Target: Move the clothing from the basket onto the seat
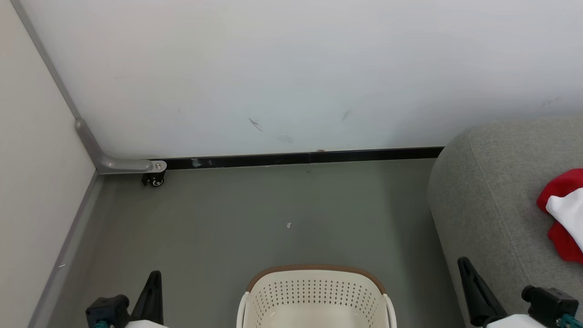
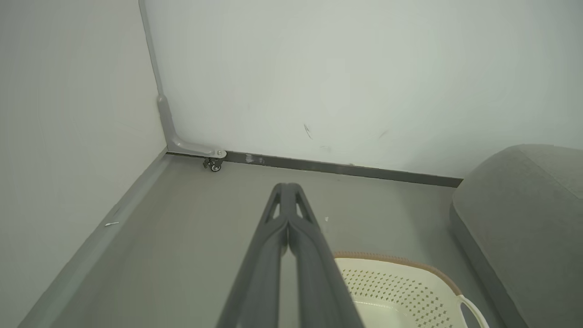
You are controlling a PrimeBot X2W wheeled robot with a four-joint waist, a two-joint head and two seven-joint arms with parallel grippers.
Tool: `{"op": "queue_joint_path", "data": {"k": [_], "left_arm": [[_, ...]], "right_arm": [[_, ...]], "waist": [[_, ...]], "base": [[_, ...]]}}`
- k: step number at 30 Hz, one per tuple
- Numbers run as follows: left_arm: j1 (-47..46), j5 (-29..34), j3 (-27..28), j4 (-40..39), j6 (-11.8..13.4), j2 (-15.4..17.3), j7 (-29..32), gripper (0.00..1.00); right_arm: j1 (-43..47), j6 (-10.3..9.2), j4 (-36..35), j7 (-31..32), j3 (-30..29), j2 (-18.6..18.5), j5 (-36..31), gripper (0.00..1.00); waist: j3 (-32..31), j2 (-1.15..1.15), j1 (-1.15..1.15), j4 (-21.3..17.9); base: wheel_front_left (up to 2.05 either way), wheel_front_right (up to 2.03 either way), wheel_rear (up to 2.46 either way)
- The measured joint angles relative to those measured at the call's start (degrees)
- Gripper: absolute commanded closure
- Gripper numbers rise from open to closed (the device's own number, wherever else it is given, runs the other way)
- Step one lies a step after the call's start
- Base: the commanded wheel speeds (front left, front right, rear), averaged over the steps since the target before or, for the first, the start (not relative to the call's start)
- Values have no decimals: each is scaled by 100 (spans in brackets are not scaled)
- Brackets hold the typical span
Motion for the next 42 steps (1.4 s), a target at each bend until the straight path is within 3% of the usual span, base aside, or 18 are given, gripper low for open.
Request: {"op": "queue_joint_path", "data": {"k": [8, 25, 34, 42], "left_arm": [[0, -554, 196, -13, -176, -47, 148, 100], [0, -1728, 613, -38, -557, -205, 524, 100], [-1, -2318, 806, -38, -708, -261, 702, 100], [-2, -2863, 1002, -32, -889, -360, 842, 100]], "right_arm": [[-9, 0, 44, 158, -42, 0, 857, 100], [-140, -1, 167, 503, -114, -76, 2341, 100], [-284, -1, 280, 611, -132, -119, 3051, 100], [-364, -1, 406, 757, -138, -169, 3757, 100]], "waist": [[28, 0, 17, -5], [10, 0, 93, -14], [14, 0, 96, -20], [55, 0, 61, -25]], "base": [[0, 0, 0], [0, 0, 0], [0, 0, 0], [0, 0, 0]]}}
